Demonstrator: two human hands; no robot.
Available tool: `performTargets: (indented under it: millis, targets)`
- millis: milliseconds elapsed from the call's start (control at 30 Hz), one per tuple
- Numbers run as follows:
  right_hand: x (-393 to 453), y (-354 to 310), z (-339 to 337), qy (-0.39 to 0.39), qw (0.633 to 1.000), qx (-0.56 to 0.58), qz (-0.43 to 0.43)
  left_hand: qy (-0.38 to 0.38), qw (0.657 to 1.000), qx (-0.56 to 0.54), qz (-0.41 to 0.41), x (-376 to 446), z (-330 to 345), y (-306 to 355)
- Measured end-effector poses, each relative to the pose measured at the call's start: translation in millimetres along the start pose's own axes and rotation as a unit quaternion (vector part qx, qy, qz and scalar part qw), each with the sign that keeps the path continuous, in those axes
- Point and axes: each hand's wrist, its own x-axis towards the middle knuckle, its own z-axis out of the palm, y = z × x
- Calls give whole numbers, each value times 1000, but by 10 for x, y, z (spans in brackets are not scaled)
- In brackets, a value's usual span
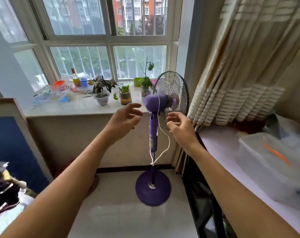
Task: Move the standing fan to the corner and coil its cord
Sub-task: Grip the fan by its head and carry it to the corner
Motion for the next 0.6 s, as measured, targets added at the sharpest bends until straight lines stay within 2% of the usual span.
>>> performTargets:
  millis: [200,600]
  targets:
    - [772,337,184,-5,1000,-23,19,3,999,-5,-32,782,-32,-421]
    - [1889,1292,866,40,993,-75,87,-69,994,-47,-67,2275,-50,-1681]
